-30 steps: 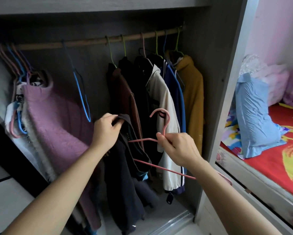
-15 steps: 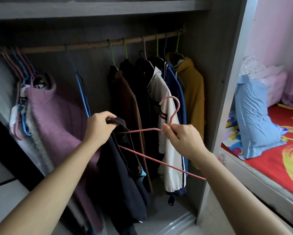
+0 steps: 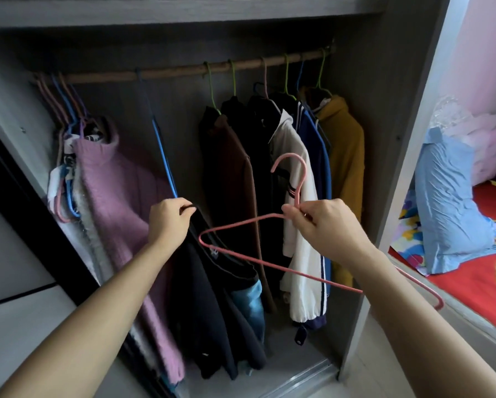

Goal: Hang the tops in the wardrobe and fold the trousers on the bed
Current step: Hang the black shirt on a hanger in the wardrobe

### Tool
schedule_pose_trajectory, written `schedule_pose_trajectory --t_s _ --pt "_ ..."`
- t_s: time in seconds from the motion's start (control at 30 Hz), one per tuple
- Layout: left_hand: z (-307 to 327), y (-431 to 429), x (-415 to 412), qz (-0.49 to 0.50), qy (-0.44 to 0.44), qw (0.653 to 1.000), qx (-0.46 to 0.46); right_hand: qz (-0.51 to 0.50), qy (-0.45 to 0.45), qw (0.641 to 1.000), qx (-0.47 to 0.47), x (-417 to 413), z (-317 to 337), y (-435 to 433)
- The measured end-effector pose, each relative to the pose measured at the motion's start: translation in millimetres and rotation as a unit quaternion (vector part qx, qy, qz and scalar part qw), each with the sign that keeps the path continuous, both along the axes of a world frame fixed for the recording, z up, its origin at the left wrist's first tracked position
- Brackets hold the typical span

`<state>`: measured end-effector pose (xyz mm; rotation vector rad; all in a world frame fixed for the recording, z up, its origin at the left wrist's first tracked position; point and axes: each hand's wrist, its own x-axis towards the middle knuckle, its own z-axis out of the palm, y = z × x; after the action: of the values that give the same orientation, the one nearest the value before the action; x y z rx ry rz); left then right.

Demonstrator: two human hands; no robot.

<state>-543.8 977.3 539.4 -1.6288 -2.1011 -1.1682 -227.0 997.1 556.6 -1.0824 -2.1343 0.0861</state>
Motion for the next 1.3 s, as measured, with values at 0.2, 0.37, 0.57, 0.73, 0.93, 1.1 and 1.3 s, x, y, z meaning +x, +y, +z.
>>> schedule_pose_trajectory --t_s 0.2,0.37,0.57,0.73,0.93,1.1,1.3 --pt "-13 -6 8 -0.013 0.01 0.999 0.027 0.045 0.045 0.997 0.046 -13 1 -16" --pt "6 -3 26 -0.063 0.07 0.993 0.073 0.009 0.017 1.0 -0.005 -50 -15 -28" --pt "8 -5 -4 -0.001 0.093 0.996 0.001 -0.001 0.017 1.0 -0.001 -18 4 -24" --pt "-5 -8 -6 -0.017 0.086 0.996 -0.007 -0.023 0.023 0.999 0.011 -5 19 -28" --pt "-14 -4 -9 -0.036 0.062 0.997 -0.001 -0.039 0.008 0.998 0.052 -14 25 -38" --pt "-15 -4 -10 -0.002 0.001 1.0 -0.008 -0.069 0.012 0.996 0.048 -26 19 -41" --pt "-2 -7 15 -0.061 -0.175 0.983 0.013 -0.046 0.034 0.997 0.057 -55 3 -37"
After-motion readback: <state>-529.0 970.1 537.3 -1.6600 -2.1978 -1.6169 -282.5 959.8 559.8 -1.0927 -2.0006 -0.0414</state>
